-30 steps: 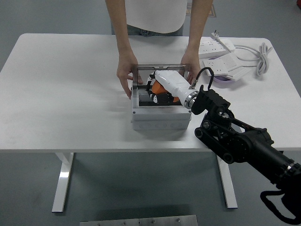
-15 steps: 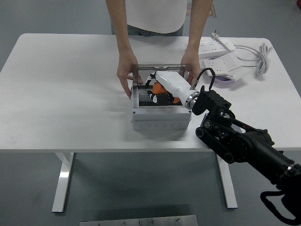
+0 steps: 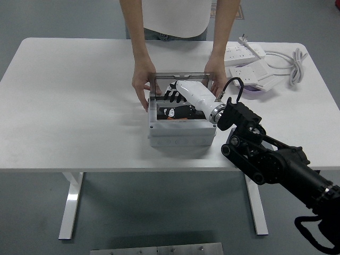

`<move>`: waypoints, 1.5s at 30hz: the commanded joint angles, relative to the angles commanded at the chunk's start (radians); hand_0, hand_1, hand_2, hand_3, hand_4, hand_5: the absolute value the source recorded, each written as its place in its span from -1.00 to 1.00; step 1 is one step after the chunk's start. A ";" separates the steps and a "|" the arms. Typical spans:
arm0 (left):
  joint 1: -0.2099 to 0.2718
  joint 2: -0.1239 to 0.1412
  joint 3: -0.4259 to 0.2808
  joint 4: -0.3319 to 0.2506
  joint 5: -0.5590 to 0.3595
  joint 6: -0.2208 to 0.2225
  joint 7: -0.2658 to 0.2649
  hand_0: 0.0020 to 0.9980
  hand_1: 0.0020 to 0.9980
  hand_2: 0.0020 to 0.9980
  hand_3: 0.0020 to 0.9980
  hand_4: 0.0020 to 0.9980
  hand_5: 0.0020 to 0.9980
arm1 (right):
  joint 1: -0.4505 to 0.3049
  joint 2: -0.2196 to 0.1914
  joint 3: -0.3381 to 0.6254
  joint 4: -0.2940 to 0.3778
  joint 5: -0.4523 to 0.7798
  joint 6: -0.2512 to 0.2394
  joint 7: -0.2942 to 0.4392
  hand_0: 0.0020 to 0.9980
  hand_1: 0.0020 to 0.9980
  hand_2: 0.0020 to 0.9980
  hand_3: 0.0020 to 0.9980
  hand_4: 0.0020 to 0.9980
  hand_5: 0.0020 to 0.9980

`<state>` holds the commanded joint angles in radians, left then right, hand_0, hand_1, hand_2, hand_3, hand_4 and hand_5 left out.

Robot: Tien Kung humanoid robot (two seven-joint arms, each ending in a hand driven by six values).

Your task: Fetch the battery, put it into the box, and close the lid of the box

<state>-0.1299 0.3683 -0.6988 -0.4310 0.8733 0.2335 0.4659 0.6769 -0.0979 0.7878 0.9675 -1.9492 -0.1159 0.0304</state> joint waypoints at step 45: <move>0.025 0.011 0.032 0.003 -0.062 0.031 -0.025 0.24 0.40 0.18 0.11 0.05 -0.99 | 0.015 -0.278 0.046 0.287 0.217 0.061 -0.098 -0.19 -0.12 0.00 0.02 0.67 0.13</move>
<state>-0.1054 0.3790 -0.6670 -0.4284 0.8113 0.2647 0.4407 0.6918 -0.3757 0.8340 1.2547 -1.7327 -0.0547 -0.0673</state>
